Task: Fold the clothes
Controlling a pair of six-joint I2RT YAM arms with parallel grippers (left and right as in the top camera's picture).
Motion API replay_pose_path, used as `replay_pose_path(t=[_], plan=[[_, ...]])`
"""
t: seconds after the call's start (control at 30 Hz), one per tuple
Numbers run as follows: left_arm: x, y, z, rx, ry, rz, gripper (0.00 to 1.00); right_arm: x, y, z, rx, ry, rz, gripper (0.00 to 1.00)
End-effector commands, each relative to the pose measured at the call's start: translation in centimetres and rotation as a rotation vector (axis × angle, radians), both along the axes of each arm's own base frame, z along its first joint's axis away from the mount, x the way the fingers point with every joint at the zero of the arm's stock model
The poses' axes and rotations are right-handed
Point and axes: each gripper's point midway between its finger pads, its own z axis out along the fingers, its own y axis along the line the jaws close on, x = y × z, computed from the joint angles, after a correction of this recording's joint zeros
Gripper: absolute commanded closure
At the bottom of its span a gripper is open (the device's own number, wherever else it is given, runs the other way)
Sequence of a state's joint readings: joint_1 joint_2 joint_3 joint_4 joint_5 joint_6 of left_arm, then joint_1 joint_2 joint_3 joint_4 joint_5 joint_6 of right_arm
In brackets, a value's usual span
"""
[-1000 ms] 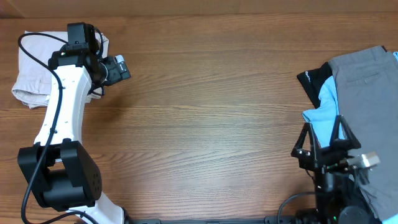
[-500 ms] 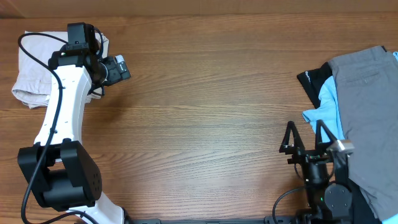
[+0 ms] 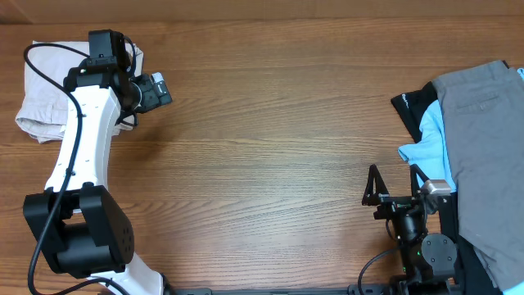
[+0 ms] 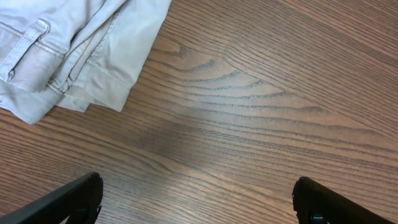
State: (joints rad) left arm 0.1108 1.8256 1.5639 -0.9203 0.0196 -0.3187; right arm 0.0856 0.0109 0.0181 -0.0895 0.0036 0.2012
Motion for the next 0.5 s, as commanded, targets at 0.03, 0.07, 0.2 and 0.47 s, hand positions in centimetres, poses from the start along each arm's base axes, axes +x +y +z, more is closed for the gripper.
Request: replay_pose_path(t=[0.03, 0.07, 0.2, 0.47], plan=[[0.1, -0.07, 0.15, -0.007, -0.006, 0.001, 0.0, 0.0, 0.19, -0.23, -0.083, -0.011, 0.011, 0.0], [0.1, -0.07, 0.15, -0.007, -0.006, 0.001, 0.0, 0.0, 0.19, -0.23, -0.087, -0.011, 0.011, 0.0], [0.1, -0.07, 0.15, -0.007, -0.006, 0.001, 0.0, 0.0, 0.19, -0.22, -0.093, -0.012, 0.012, 0.0], [0.1, -0.07, 0.15, -0.007, -0.006, 0.001, 0.0, 0.0, 0.19, -0.22, -0.093, -0.012, 0.012, 0.0]])
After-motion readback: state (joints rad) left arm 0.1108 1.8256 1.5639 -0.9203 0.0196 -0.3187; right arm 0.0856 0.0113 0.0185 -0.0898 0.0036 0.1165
